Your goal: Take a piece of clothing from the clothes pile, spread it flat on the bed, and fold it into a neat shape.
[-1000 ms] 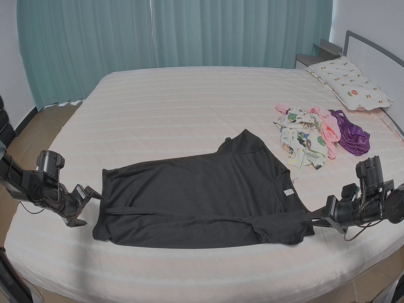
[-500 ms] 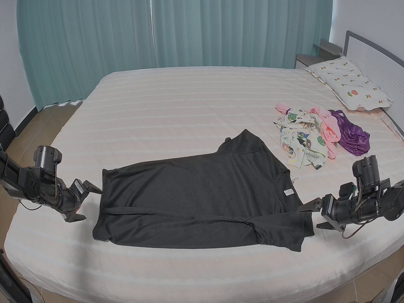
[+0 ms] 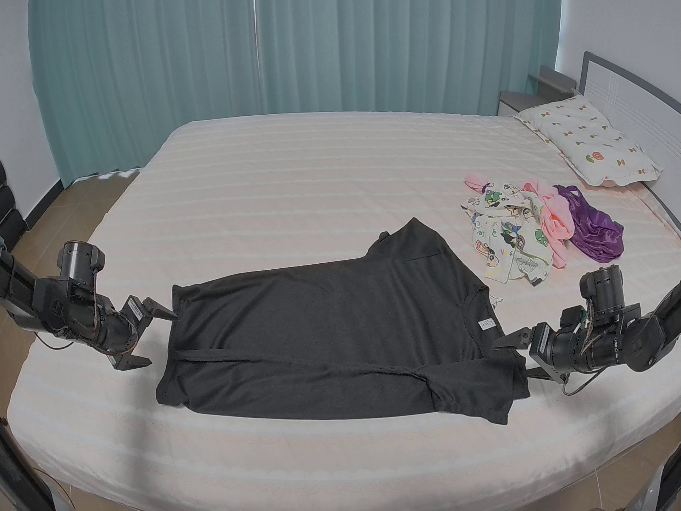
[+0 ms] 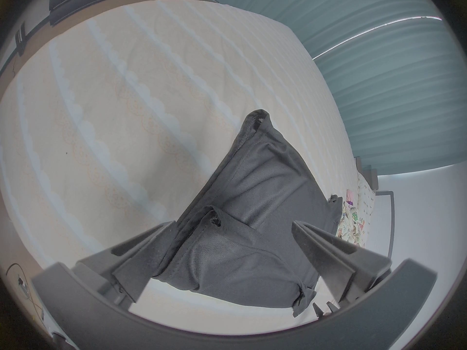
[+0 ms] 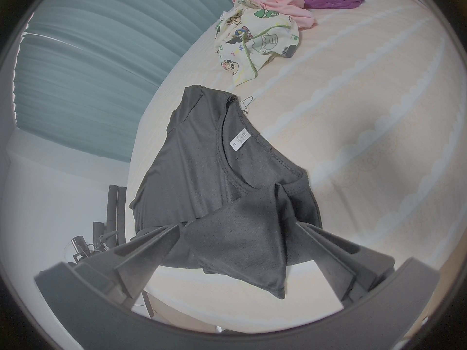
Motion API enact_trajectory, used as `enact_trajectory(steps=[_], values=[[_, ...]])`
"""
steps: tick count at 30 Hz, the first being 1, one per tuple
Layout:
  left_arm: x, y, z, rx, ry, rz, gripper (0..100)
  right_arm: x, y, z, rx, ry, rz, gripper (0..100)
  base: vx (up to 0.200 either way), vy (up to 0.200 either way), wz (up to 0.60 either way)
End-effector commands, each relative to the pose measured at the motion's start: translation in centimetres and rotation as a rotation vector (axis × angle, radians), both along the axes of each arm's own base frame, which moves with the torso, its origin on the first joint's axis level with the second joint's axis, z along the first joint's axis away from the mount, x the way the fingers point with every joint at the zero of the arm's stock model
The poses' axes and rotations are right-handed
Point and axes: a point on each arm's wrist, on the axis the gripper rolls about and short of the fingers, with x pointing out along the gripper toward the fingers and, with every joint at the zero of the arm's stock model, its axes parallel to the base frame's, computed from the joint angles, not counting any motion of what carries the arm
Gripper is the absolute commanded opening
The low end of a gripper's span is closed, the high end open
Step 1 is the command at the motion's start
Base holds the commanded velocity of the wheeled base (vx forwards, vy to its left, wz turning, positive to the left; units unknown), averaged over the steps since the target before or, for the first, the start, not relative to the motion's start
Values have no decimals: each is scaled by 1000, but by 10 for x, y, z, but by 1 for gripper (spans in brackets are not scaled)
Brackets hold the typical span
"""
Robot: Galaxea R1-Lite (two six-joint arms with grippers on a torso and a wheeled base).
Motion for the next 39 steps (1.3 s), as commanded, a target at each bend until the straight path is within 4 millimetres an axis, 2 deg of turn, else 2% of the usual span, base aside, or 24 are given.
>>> enact_trajectory(steps=[1, 9, 22, 23, 33, 39], values=[[3, 0, -4, -14, 17, 11, 100, 3, 2, -8, 5, 20, -2, 100, 0, 0, 0], [2, 1, -4, -19, 20, 16, 100, 9, 3, -6, 56, -12, -33, 100, 0, 0, 0], [2, 2, -4, -19, 17, 20, 100, 17, 5, -22, 57, 12, -30, 100, 0, 0, 0], [2, 2, -4, -19, 19, 20, 100, 19, 5, -25, 57, 7, -31, 0, 0, 0, 0], [2, 2, -4, -19, 19, 22, 100, 20, 5, -26, 56, 0, -41, 0, 0, 0, 0], [2, 5, -4, -20, 19, 32, 100, 20, -2, -14, 64, -40, -67, 0, 0, 0, 0]])
